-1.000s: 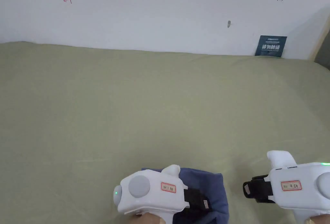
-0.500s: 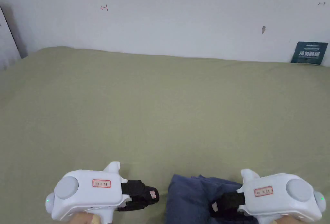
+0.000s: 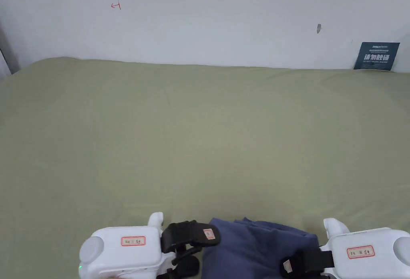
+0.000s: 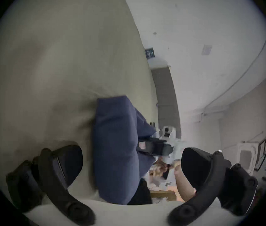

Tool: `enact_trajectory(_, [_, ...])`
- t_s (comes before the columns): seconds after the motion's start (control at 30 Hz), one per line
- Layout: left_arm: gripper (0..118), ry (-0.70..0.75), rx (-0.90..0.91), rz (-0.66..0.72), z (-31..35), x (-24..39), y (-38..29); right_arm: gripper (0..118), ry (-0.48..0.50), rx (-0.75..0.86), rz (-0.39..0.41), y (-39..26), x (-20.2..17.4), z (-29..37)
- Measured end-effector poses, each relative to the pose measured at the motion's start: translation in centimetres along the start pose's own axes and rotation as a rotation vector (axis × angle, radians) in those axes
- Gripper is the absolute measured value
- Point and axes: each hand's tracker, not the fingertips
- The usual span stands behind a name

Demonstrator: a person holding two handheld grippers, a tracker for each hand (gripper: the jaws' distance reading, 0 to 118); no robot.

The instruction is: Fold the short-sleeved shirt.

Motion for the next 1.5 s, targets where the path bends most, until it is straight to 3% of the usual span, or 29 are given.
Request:
enact_trajectory(0.13, [118, 0.077, -0.086, -0.133, -3.2, 2.2, -0.4, 0, -0.006, 0.014, 0.003, -0.3, 0.2, 0.7])
enact_trajectory(0.23, [114, 0.067, -0.095, -0.12, -4.1, 2.5, -1.0, 0, -0.029, 0.032, 0.015, -0.7, 0.2, 1.1])
enact_trajectory(0.27, [94, 0.059, -0.092, -0.119, -3.9, 2.3, -1.1, 0, -0.037, 0.037, 0.031, -0.8, 0.0, 1.1])
enact_trajectory(0.3, [48, 0.064, -0.088, -0.121, -3.7, 2.3, -1.2, 0, -0.042, 0.041, 0.042, -0.9, -0.2, 1.0])
enact_trajectory(0.33, [28, 0.146, -0.056, -0.146, -3.5, 2.3, -1.3, 0, -0.055, 0.045, 0.054, -0.9, -0.5, 1.0])
enact_trajectory(0.37, [28, 0.213, -0.027, -0.161, -3.3, 2.1, -1.5, 0, -0.066, 0.045, 0.061, -0.9, -0.6, 1.0])
enact_trajectory(0.43, [28, 0.145, -0.067, -0.081, -2.8, 1.0, -1.3, 0, -0.065, 0.047, 0.06, -0.9, -1.0, 0.9])
enact_trajectory(0.7, [27, 0.175, -0.058, -0.162, -0.7, 2.5, 0.0, 0, -0.157, 0.115, 0.098, -1.4, -3.1, 0.9])
enact_trajectory(0.9, [27, 0.243, 0.009, -0.188, 8.5, 1.9, 2.9, 0, -0.24, 0.207, 0.145, -1.1, -6.6, 0.5])
enact_trajectory(1.13, [27, 0.476, 0.099, -0.256, 25.9, 0.4, 7.6, 0, -0.149, 0.247, 0.209, 0.2, -15.0, -4.2])
enact_trajectory(1.27, [27, 0.66, 0.141, -0.204, 35.1, -0.2, 9.7, 0, -0.139, 0.251, 0.226, 0.8, -19.1, -7.8])
enact_trajectory(1.5, [32, 0.98, 0.197, -0.155, 44.8, -1.1, 11.6, 0, -0.092, 0.211, 0.223, 1.1, -21.4, -11.5])
